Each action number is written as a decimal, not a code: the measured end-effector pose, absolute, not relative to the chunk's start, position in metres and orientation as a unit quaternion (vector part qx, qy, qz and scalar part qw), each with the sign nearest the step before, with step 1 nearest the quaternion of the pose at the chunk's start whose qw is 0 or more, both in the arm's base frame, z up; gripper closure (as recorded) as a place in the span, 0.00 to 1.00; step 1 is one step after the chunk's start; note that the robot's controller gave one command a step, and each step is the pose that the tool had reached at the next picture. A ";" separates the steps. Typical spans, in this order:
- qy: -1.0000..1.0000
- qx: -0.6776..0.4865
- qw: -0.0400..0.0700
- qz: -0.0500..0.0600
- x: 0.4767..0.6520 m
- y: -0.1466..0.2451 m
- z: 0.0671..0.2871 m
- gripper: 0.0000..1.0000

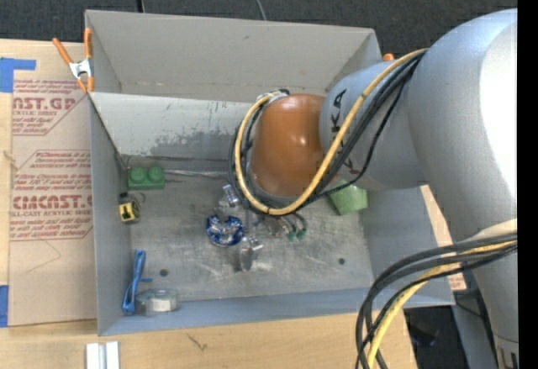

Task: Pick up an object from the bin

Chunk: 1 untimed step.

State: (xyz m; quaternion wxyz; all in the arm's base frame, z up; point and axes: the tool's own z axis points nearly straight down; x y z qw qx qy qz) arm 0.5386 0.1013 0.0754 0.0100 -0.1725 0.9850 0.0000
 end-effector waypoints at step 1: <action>0.985 -0.171 0.012 0.000 0.540 0.101 0.078 1.00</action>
Offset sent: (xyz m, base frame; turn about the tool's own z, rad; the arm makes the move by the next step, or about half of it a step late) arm 0.0000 0.0000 0.0000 0.0000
